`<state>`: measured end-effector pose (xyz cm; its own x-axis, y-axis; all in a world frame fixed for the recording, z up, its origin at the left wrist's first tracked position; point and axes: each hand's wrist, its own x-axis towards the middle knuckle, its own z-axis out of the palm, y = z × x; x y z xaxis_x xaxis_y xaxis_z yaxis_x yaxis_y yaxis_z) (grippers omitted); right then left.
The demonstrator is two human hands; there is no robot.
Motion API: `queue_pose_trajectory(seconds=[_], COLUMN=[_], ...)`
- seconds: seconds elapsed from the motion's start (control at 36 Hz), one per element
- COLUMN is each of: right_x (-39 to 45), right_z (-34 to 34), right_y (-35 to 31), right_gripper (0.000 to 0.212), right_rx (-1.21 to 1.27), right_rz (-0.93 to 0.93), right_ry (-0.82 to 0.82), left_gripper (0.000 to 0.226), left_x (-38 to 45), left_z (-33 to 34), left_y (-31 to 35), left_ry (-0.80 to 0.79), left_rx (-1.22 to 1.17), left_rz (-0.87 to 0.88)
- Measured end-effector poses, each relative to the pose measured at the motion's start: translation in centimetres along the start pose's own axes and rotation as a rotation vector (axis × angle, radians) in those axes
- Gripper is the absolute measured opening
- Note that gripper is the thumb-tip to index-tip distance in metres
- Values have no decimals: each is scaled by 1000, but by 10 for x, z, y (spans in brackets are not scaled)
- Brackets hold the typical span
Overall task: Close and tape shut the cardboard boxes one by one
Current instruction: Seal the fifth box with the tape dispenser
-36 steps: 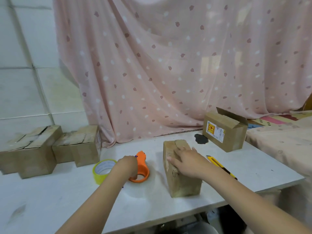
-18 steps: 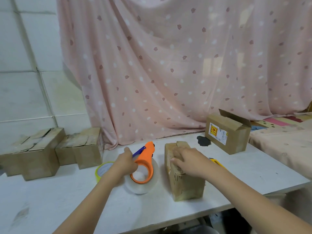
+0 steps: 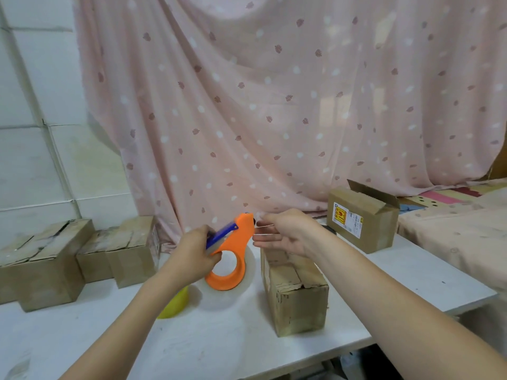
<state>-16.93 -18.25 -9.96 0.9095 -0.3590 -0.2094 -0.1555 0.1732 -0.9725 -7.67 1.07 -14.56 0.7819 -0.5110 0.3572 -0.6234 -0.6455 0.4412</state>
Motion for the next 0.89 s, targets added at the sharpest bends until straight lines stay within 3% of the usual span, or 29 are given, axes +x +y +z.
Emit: queue_pose_trajectory(seconds=[0.33,0.89], right_x=[4,6], right_z=[-10,-20], right_y=[5,0], right_gripper=[7,12], right_rx=[-22,-14], right_rz=[125,194], right_ry=[23,49], left_gripper=[45,49], left_x=[-1,12], left_z=[4,-2], left_y=[3,14], left_ry=[-10,-5], left_rx=[129,259], left_rz=[97,184])
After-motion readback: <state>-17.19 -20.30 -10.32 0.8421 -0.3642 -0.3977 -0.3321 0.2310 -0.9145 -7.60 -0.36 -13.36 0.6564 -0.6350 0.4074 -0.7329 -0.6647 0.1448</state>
